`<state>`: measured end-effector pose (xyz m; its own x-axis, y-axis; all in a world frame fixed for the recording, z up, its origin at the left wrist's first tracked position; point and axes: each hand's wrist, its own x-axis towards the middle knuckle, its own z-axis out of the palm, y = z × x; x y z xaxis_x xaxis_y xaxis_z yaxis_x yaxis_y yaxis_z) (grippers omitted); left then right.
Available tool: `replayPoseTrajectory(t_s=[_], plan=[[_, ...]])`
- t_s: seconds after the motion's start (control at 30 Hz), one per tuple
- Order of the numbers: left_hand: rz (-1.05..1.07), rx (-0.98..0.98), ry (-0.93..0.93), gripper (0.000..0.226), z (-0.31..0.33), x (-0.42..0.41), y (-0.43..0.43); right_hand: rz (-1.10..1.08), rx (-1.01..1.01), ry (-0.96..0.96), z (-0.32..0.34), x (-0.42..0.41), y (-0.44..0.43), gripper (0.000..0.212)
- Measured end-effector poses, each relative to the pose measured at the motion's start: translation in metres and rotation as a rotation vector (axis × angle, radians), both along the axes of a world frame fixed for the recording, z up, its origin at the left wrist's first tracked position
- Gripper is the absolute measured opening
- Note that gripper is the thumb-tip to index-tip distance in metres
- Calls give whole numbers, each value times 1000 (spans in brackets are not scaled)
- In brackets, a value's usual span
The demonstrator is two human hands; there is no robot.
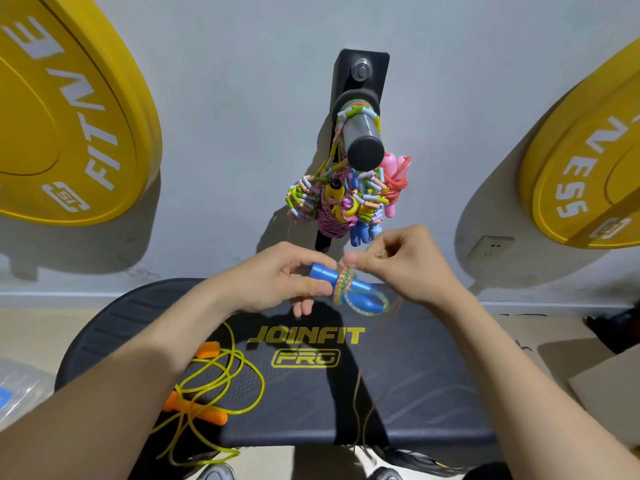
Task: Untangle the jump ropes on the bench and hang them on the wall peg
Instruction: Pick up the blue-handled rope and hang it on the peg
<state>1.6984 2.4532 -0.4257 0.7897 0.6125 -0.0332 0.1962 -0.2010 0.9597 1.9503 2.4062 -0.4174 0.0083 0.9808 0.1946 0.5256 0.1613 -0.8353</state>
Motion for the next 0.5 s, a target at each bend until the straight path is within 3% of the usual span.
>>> replayPoseTrajectory(t_s=[0.1,0.23,0.37,0.5], plan=[[97,-87,-208,31,3,6,-3,0,-80,214,-3,7,1,41],[330,-111,-343,28,4,8,0,163,-286,201,-8,-9,0,35],[590,47,-187,13,0,9,6,297,-386,10,1,-30,-9,42],[569,148,29,23,-4,7,5,398,-199,-371,14,-35,-18,42]])
